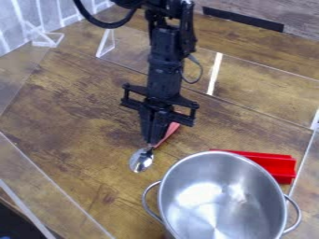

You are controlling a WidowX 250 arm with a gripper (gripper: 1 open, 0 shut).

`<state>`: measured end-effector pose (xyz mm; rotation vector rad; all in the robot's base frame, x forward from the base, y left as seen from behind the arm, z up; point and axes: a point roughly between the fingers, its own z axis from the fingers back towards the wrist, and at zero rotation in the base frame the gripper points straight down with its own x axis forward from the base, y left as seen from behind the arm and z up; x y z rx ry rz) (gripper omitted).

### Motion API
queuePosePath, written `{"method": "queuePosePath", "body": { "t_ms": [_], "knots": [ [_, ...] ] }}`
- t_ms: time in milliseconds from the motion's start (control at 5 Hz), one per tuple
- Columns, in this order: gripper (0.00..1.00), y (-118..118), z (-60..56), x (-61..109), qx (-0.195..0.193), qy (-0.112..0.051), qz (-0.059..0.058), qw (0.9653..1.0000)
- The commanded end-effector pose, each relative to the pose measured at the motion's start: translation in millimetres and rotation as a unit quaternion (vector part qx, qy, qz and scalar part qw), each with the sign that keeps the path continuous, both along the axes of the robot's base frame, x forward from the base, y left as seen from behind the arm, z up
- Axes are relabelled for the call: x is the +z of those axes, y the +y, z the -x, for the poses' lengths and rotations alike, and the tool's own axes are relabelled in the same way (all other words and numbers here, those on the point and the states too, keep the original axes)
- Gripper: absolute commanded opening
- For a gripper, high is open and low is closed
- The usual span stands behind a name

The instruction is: Move the pink spoon to the right side of the table

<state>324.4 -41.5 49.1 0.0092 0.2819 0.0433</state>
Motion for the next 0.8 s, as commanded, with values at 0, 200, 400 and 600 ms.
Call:
{"method": "queuePosePath", "body": {
  "t_ms": [0,200,400,600],
  "knots": [
    [1.0,1.6,-13.1,15.7,0.005,-0.033,0.006,0.9994],
    [1.0,8.7,-15.0,7.3,0.018,-0.029,0.007,0.9994],
    [1.0,10.4,-19.8,-1.5,0.031,-0.022,0.003,0.9993],
    [1.0,9.4,-24.6,-0.7,0.04,-0.015,0.0,0.9991]
  ]
}}
